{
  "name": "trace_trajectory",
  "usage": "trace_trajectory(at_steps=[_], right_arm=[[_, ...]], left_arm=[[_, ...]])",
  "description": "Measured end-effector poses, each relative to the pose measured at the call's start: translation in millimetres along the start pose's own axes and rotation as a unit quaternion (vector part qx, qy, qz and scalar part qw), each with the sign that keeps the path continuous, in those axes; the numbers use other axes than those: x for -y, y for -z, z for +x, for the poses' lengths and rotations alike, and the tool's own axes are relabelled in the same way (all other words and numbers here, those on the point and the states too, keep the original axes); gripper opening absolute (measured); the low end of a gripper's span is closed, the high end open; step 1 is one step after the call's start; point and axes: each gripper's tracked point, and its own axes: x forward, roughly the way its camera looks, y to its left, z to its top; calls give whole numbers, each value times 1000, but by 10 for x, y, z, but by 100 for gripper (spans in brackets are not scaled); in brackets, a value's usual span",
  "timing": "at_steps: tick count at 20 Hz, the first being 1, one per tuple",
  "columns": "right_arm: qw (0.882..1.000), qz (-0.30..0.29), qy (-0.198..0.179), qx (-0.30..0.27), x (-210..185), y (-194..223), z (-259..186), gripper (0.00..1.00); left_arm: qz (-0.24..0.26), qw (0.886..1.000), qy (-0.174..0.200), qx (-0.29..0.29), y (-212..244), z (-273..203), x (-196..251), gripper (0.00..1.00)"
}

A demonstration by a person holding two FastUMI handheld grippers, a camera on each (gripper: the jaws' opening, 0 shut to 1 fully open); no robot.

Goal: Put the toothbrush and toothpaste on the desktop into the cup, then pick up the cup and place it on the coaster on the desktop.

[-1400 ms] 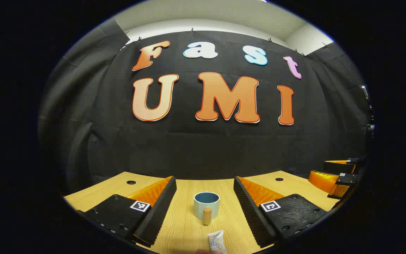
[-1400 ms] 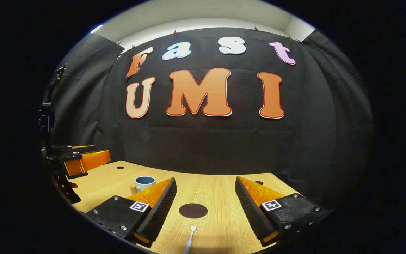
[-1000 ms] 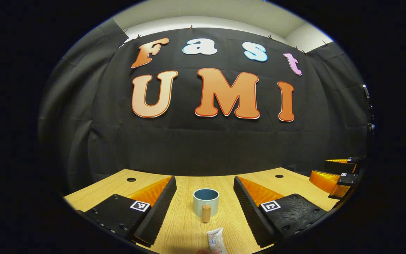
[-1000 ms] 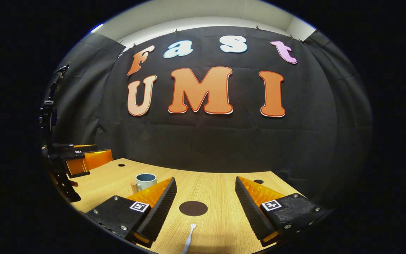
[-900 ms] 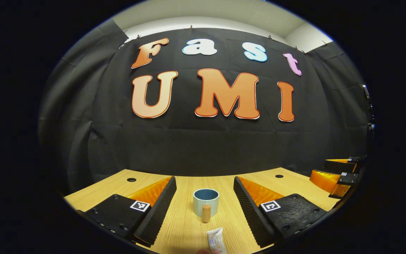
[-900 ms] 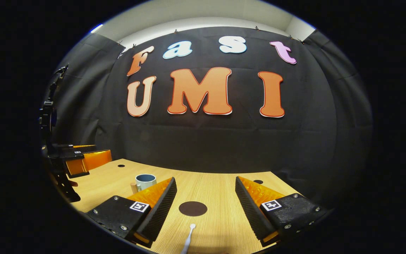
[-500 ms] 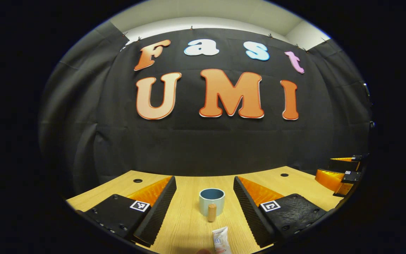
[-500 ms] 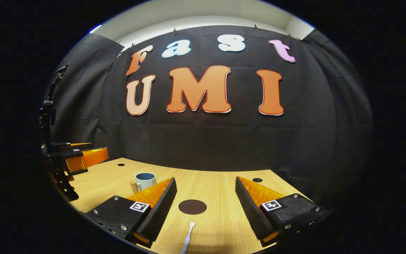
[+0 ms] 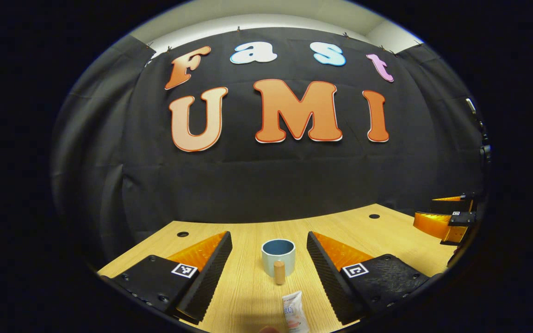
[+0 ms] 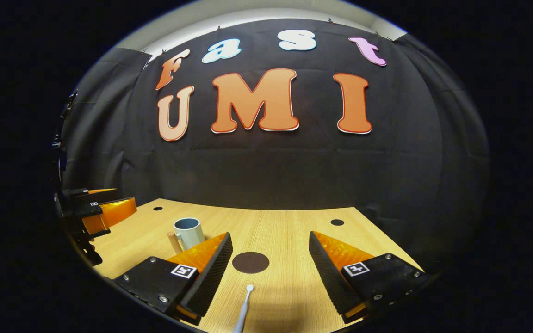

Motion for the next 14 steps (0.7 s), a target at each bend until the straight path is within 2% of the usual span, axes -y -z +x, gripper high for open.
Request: trace_trajectory(at_steps=[3, 8, 12, 14], right_arm=[[1000, -5, -14, -21, -42, 40, 5, 98], [999, -18, -16, -40, 1, 92, 22, 96], [994, -26, -29, -98, 6, 263, 82, 95], [991, -29, -36, -125, 5, 323, 99, 91]], left_arm=[[14, 999, 11, -37, 147, 74, 50, 98], [23, 997, 11, -74, 251, 152, 4, 99], [30, 990, 30, -132, 473, 237, 25, 99], [21, 984, 45, -170, 612, 276, 74, 99]])
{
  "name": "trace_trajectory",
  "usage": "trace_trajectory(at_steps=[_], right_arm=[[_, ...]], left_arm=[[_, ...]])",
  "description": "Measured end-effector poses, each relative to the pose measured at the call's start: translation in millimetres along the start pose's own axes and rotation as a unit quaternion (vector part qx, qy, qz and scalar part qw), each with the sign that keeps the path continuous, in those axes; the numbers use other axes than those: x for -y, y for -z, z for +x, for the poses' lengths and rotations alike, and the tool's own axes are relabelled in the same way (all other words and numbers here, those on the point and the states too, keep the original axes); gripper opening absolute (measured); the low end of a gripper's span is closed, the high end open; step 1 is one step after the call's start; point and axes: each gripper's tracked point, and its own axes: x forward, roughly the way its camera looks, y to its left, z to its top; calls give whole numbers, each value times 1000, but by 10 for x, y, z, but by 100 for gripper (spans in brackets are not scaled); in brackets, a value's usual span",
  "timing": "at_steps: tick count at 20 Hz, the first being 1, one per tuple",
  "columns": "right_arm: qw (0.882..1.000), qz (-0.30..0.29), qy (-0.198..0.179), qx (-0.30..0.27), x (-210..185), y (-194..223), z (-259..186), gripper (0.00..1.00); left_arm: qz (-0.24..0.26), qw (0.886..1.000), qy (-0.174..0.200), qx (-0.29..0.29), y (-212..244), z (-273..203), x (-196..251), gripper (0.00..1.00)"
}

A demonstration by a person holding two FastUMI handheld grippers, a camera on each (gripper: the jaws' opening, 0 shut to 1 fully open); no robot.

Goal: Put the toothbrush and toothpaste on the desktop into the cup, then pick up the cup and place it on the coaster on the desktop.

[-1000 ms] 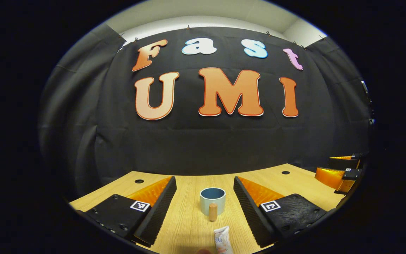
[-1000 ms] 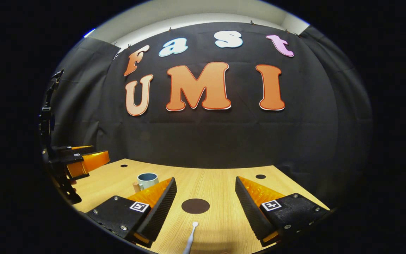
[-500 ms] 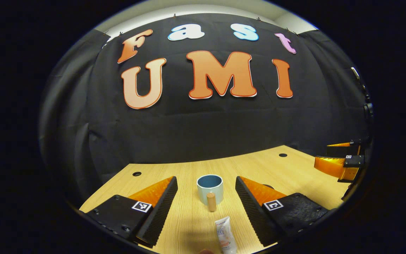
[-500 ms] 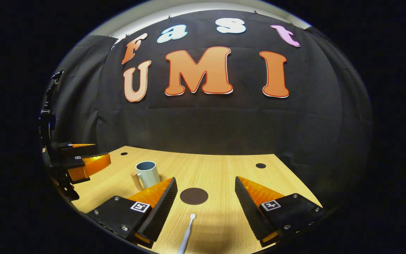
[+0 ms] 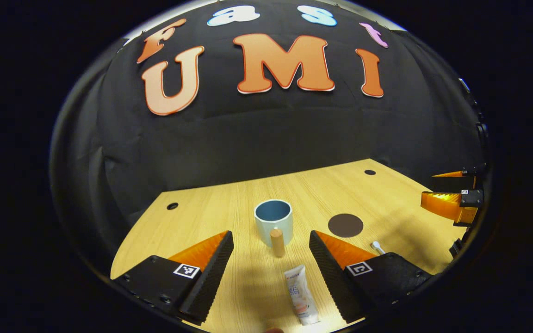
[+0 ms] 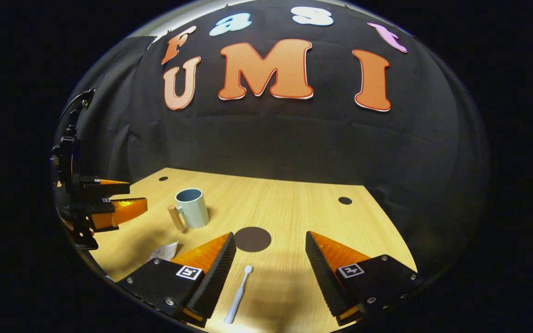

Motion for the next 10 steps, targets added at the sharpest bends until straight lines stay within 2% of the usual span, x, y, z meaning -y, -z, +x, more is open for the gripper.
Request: trace_trajectory(at_steps=[6, 8, 10], right_arm=[[997, -4, -27, -66, -108, 164, 98, 81], [995, -7, -30, -90, -130, 278, 153, 81], [993, -2, -40, -114, -183, 417, 186, 77]], left_arm=[[-22, 994, 42, -94, 369, 157, 152, 99], [-30, 990, 52, -127, 452, 142, 190, 99], [-43, 984, 73, -158, 545, 143, 255, 99]])
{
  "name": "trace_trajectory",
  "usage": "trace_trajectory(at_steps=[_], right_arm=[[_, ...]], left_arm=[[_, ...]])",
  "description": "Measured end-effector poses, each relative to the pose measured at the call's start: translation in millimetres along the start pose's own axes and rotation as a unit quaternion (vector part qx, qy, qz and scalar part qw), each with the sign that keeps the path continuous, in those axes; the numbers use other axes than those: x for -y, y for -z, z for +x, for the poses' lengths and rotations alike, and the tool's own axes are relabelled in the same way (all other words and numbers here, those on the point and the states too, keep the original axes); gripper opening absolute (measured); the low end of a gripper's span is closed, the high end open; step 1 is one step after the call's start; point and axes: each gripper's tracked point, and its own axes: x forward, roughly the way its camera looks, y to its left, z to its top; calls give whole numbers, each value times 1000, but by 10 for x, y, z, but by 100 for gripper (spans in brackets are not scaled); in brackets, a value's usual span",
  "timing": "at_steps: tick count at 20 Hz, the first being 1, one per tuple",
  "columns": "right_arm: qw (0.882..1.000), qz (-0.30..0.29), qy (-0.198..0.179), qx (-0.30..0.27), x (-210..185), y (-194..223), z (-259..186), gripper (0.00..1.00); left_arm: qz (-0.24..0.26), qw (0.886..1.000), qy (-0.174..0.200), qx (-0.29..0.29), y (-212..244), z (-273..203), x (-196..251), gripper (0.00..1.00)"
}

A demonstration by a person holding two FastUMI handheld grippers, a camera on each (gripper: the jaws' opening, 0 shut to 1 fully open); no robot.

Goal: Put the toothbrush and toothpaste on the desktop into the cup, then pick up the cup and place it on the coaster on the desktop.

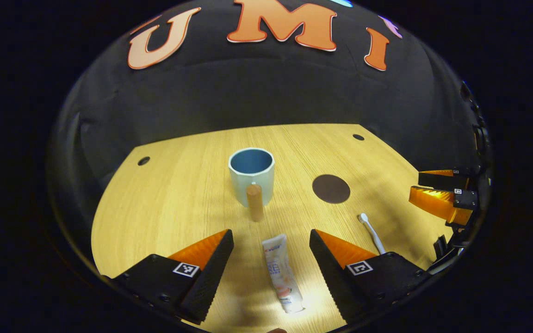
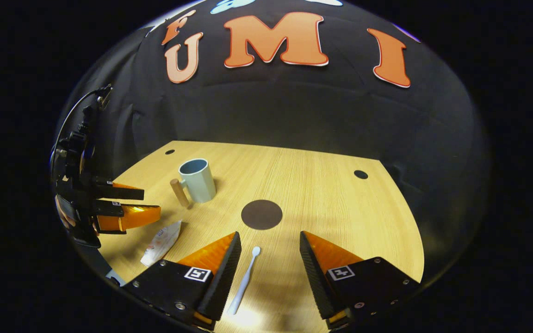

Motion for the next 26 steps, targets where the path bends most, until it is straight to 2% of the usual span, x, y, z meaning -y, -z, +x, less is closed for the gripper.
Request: trace_trajectory(at_steps=[2, 6, 7, 8, 10, 12, 14, 18, 20, 21, 22, 23, 25, 26], right_arm=[[1000, 1, -14, -27, -61, 137, 59, 73], [997, -3, -27, -74, -106, 320, 166, 72], [996, 0, -30, -85, -128, 357, 202, 68], [995, 1, -29, -94, -120, 392, 228, 72], [993, -5, -26, -117, -119, 499, 306, 72], [989, -4, -42, -141, -214, 625, 366, 72], [985, -8, -54, -164, -266, 746, 450, 72], [981, -3, -48, -187, -260, 907, 551, 72], [979, 8, -57, -195, -330, 945, 583, 55], [978, 9, -60, -198, -356, 970, 608, 55], [979, 5, -58, -194, -355, 954, 628, 49], [979, 3, -56, -195, -359, 961, 638, 47], [980, -6, -54, -191, -327, 936, 658, 41], [981, -4, -50, -190, -299, 928, 668, 32]], left_arm=[[-13, 999, 8, -34, 7, -15, -28, 99], [-28, 995, 18, -92, -27, -49, -4, 97], [-32, 994, 19, -103, -32, -55, 2, 97], [-35, 993, 23, -115, -30, -66, 9, 97], [-40, 990, 32, -135, -23, -68, 13, 97], [-50, 985, 34, -159, 24, -64, 21, 94], [-52, 982, 35, -177, 112, -35, 42, 97], [-72, 978, 37, -191, 193, -43, 31, 84], [-77, 975, 52, -203, 237, -61, 99, 83], [-83, 972, 59, -213, 286, -51, 150, 82], [-88, 970, 62, -219, 309, -79, 170, 81], [-94, 968, 64, -222, 324, -61, 191, 63], [-97, 969, 53, -222, 320, -40, 145, 64], [-97, 969, 46, -225, 337, -10, 88, 50]])
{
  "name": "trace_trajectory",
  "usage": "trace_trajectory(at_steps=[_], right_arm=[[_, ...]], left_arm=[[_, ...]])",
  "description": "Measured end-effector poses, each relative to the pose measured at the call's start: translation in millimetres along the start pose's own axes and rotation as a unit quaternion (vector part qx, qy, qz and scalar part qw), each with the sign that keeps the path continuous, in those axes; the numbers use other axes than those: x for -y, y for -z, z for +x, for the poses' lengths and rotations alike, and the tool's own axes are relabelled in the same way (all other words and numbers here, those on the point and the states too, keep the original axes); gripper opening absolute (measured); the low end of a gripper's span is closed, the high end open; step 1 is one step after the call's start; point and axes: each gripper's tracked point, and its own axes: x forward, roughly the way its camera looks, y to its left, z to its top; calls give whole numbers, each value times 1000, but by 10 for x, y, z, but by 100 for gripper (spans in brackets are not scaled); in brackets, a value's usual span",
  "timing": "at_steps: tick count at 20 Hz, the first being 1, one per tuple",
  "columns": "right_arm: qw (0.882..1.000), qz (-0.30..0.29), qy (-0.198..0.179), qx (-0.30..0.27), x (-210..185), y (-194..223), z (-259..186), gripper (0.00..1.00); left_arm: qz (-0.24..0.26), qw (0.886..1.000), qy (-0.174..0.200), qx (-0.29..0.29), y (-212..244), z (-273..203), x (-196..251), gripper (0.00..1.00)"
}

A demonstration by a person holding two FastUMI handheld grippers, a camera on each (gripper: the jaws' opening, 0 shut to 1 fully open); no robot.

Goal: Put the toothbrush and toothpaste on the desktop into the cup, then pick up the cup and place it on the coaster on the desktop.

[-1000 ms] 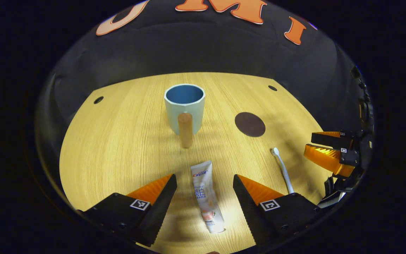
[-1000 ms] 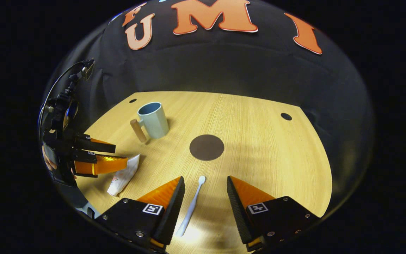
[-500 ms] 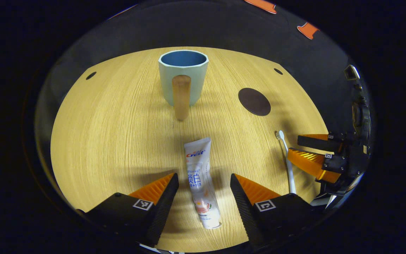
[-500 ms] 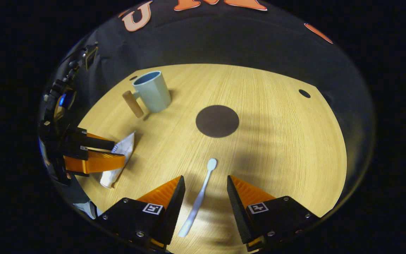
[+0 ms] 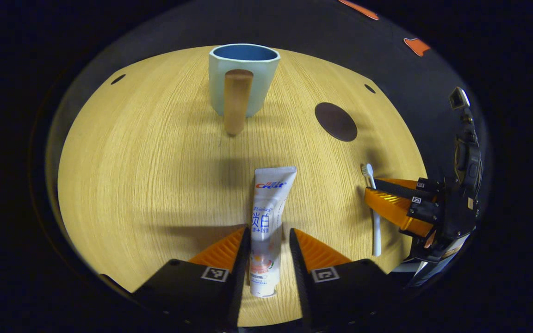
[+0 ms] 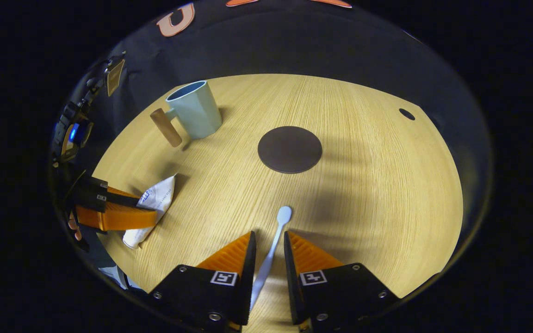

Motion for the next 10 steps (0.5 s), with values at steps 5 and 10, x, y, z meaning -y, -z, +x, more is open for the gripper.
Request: trace_trajectory(at_steps=[5, 10], right_arm=[[999, 33, -37, 18, -43, -56, 18, 10], [997, 46, -41, 45, -33, -64, 25, 3]], left_arm=[[-6, 1000, 17, 14, -37, 1, 31, 21], [-13, 998, 26, 50, -150, -113, -94, 17]])
